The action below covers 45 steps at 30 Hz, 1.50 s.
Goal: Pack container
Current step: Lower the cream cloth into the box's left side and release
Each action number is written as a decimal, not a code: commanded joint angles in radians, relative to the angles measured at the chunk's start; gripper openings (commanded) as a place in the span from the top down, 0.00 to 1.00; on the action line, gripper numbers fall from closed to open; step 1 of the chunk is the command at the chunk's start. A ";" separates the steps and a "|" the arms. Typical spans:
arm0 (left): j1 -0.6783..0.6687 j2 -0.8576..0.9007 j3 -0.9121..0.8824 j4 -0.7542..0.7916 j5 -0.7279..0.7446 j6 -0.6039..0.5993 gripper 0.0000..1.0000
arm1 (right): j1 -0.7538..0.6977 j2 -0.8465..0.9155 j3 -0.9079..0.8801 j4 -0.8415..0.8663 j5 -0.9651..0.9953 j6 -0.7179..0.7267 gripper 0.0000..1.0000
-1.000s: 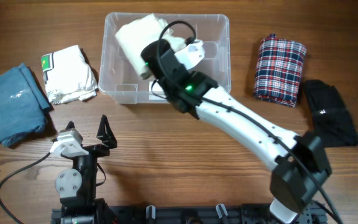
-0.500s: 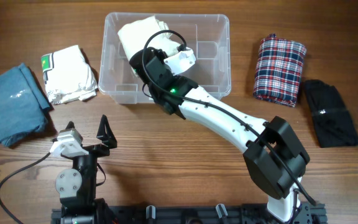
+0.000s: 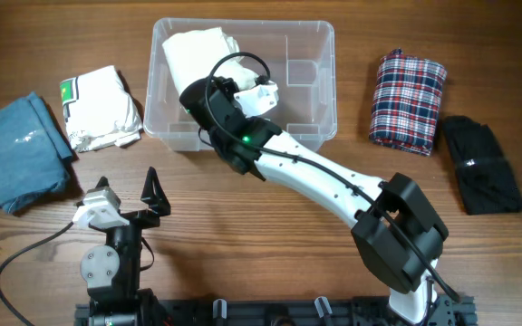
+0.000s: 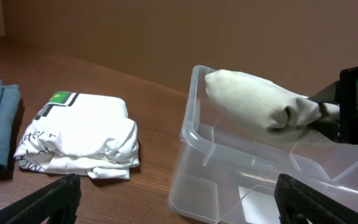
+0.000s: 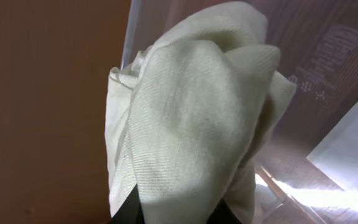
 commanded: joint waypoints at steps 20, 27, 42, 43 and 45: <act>0.006 -0.007 -0.007 0.000 0.008 -0.002 0.00 | 0.000 0.074 0.016 0.108 0.068 0.042 0.37; 0.006 -0.007 -0.007 0.000 0.008 -0.002 0.00 | -0.027 -0.013 0.016 0.311 -0.088 -1.001 0.24; 0.006 -0.007 -0.007 0.000 0.008 -0.002 0.00 | -0.360 0.010 0.016 -0.056 -0.698 -1.627 0.96; 0.006 -0.007 -0.007 0.000 0.008 -0.002 0.00 | -0.361 0.027 0.015 -0.056 -0.698 -1.627 0.96; 0.006 -0.007 -0.007 0.000 0.008 -0.002 0.00 | -0.359 0.060 0.015 -0.056 -0.698 -1.599 0.96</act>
